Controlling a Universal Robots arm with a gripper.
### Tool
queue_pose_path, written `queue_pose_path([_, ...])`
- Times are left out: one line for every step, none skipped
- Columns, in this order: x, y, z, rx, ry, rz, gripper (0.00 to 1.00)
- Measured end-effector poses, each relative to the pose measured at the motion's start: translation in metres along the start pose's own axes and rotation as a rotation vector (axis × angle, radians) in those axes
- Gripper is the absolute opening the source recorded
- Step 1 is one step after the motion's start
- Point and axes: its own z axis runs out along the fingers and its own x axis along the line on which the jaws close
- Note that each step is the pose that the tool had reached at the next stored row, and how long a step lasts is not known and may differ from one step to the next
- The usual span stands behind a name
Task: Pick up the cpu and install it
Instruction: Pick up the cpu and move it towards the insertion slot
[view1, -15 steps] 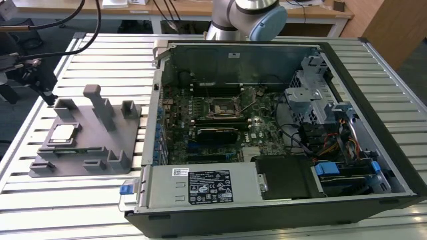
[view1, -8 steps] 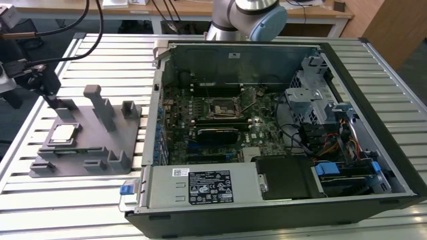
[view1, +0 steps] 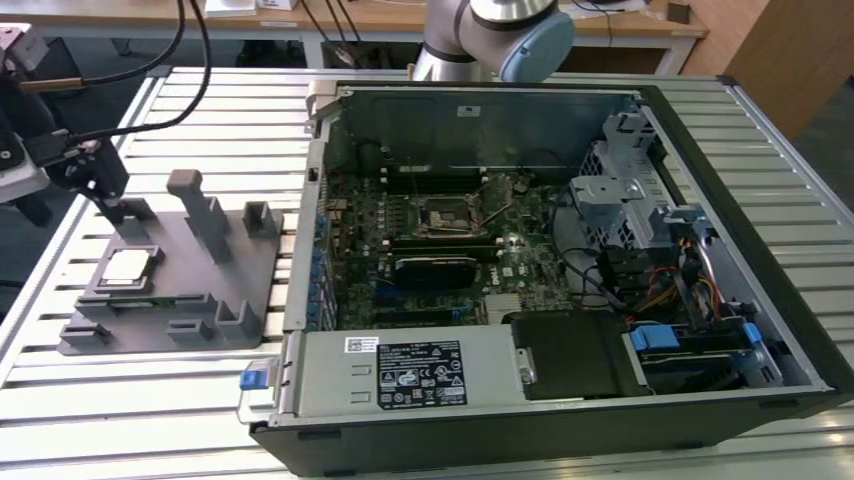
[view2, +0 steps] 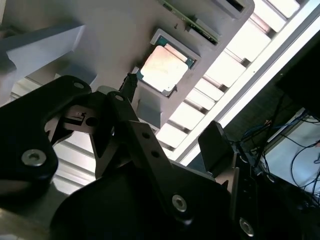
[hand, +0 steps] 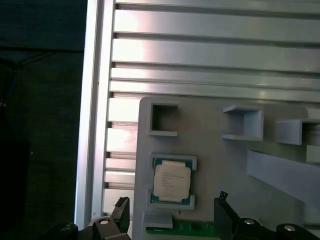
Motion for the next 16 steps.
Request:
queue_pose_path([0.0, 0.0, 0.0018, -0.0001, -0.0001, 0.002, 0.76])
queue_pose_path([0.0, -0.0001, 0.0036, -0.0001, -0.0002, 0.003, 0.76])
queue_pose_path([0.0, -0.0001, 0.0054, -0.0001, -0.0002, 0.004, 0.76])
queue_pose_path([0.0, -0.0002, 0.0072, -0.0001, -0.0001, 0.004, 0.76])
queue_pose_path([0.0, -0.0002, 0.009, 0.0, -0.0001, 0.004, 0.76])
queue_pose_path([0.0, -0.0003, 0.0108, 0.0, -0.0001, 0.004, 0.76])
queue_pose_path([0.0, -0.0003, 0.0127, 0.0, -0.0001, 0.004, 0.76])
queue_pose_path([0.0, -0.0004, 0.0145, 0.0, -0.0001, 0.004, 0.76])
queue_pose_path([0.0, -0.0004, 0.0163, -0.0001, -0.0001, 0.004, 0.76])
queue_pose_path([0.0, -0.0005, 0.0182, -0.0001, -0.0002, 0.004, 0.76])
queue_pose_path([0.0, -0.0005, 0.0199, 0.0, -0.0002, 0.004, 0.76])
queue_pose_path([0.0, -0.0006, 0.0217, 0.0, -0.0001, 0.004, 0.76])
queue_pose_path([0.0, -0.0006, 0.0235, 0.0, 0.0, 0.004, 0.76])
queue_pose_path([-0.0001, -0.0008, 0.0252, 0.0, -0.0001, 0.004, 0.76])
queue_pose_path([-0.0008, -0.0012, 0.0273, -0.0001, -0.0003, 0.004, 0.76])
queue_pose_path([-0.0023, -0.0015, 0.029, -0.0003, -0.0002, 0.005, 0.76])
